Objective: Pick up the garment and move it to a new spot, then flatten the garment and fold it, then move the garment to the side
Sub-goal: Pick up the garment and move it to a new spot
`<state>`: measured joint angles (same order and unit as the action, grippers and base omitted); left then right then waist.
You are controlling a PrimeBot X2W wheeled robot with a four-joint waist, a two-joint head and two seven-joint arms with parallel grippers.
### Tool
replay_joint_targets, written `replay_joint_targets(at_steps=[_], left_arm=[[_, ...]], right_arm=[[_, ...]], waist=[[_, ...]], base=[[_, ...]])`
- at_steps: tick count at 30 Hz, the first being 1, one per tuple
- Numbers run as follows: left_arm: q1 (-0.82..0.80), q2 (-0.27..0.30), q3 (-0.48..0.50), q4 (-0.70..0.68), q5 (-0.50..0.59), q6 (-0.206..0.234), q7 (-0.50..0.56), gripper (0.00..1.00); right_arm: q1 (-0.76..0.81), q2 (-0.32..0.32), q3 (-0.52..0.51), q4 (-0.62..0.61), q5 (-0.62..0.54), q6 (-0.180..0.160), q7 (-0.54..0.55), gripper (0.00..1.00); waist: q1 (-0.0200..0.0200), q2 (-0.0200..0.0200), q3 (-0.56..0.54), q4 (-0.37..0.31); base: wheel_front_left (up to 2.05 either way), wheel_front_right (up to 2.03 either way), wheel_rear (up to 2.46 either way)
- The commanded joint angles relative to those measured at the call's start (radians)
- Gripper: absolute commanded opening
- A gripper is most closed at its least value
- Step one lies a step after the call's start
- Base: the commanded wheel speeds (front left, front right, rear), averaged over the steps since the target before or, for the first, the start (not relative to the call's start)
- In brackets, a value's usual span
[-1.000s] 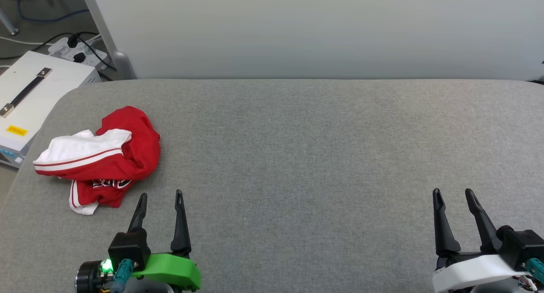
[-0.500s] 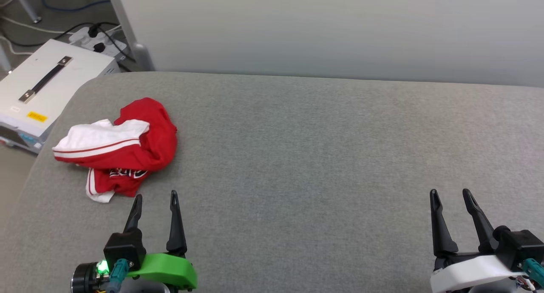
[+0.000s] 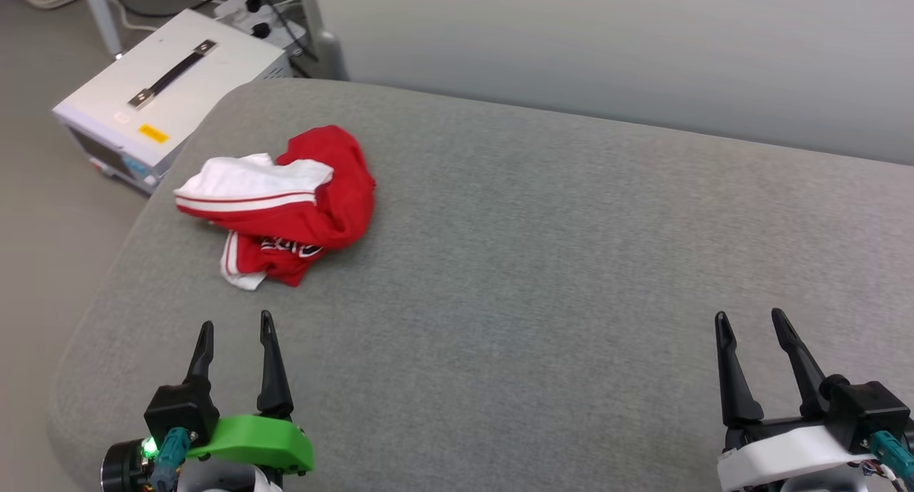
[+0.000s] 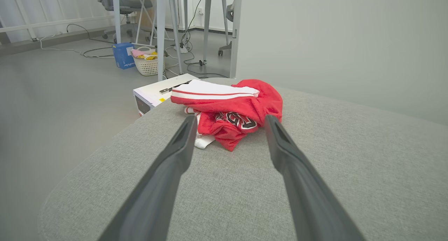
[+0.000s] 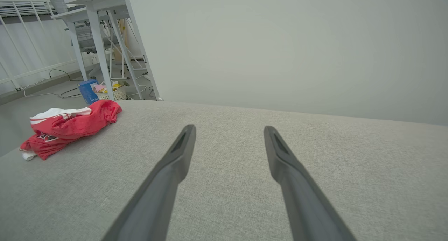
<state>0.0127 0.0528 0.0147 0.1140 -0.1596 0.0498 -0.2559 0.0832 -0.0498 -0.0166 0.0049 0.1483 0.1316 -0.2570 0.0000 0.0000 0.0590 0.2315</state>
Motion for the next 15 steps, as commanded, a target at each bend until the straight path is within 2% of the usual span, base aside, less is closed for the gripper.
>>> replay_joint_targets(at_steps=[1, 15], left_arm=[[-0.021, -0.003, 0.005, 0.002, -0.005, 0.002, -0.006, 1.0], [-0.036, -0.003, 0.037, 0.011, -0.029, -0.003, -0.006, 1.0]], right_arm=[[-0.012, 0.0, 0.002, -0.005, -0.008, -0.001, -0.005, 1.0], [-0.027, 0.0, 0.019, -0.018, -0.031, -0.001, -0.005, 1.0]], waist=[[0.0, 0.0, 0.025, 0.061], [0.0, 0.0, 0.04, 0.207]], base=[[0.0, 0.0, 0.0], [0.0, 0.0, 0.0]])
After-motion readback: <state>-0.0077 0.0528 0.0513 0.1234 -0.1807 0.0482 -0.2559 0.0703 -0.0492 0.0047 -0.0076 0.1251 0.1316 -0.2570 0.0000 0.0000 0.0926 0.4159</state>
